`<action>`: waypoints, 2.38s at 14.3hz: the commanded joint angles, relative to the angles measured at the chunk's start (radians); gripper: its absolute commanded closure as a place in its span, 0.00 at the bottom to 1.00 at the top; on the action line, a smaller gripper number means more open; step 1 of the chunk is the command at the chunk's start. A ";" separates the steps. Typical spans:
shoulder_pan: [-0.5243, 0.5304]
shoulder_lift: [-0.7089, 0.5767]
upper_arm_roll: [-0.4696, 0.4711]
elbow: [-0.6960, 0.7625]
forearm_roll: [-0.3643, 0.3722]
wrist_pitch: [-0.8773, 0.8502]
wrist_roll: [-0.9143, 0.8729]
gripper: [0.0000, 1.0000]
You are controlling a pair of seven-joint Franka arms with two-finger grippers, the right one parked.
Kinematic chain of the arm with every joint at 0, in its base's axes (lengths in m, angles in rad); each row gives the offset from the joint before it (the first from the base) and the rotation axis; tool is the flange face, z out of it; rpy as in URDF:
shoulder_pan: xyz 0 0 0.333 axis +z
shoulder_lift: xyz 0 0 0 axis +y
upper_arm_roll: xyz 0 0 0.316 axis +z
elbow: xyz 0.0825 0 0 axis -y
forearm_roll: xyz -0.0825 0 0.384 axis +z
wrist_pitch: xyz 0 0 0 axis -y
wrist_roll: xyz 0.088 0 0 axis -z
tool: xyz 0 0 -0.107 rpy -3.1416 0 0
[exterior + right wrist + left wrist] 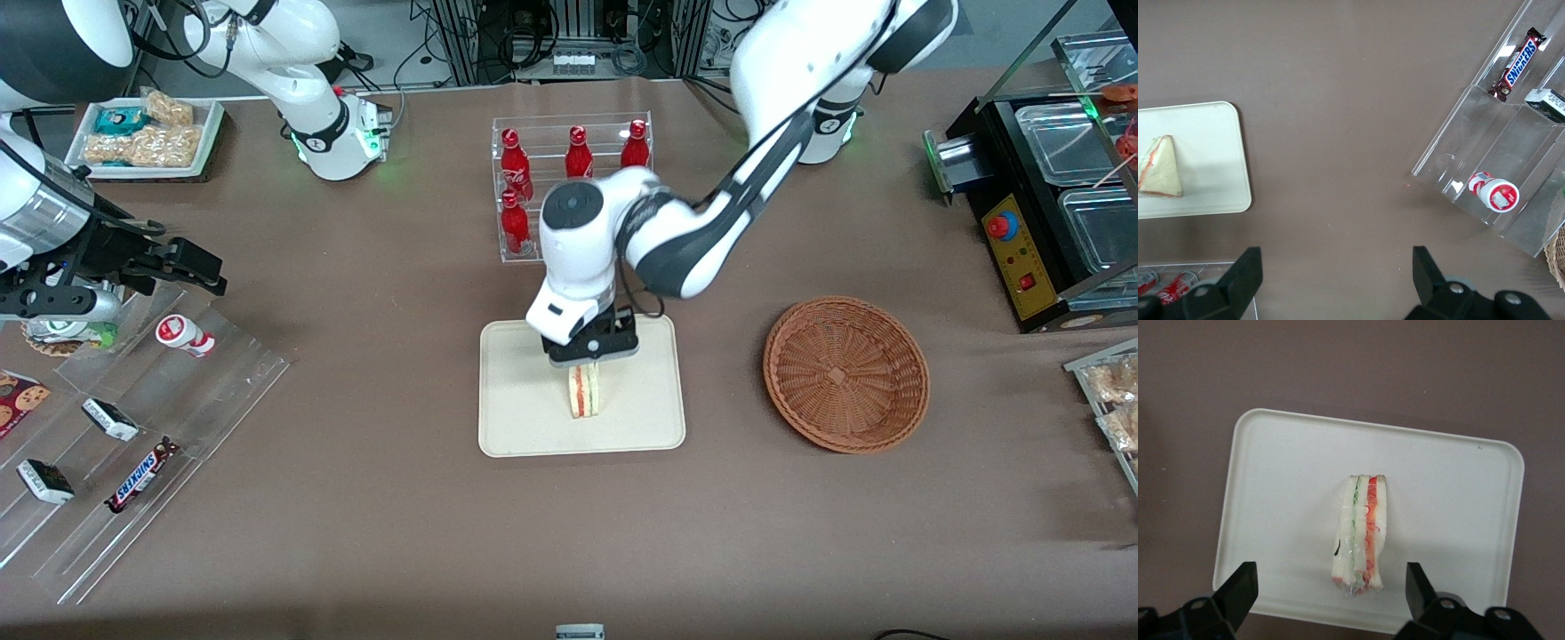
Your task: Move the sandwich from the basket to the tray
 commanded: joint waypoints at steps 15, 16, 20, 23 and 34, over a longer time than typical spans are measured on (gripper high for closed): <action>0.455 -0.513 0.081 -0.354 -0.299 -0.241 0.713 0.00; 0.426 -0.532 0.145 -0.355 -0.329 -0.265 0.782 0.00; 0.374 -0.622 0.287 -0.353 -0.365 -0.345 0.984 0.00; 0.347 -0.665 0.382 -0.323 -0.371 -0.426 1.132 0.00; 0.335 -0.668 0.485 -0.239 -0.437 -0.468 1.254 0.00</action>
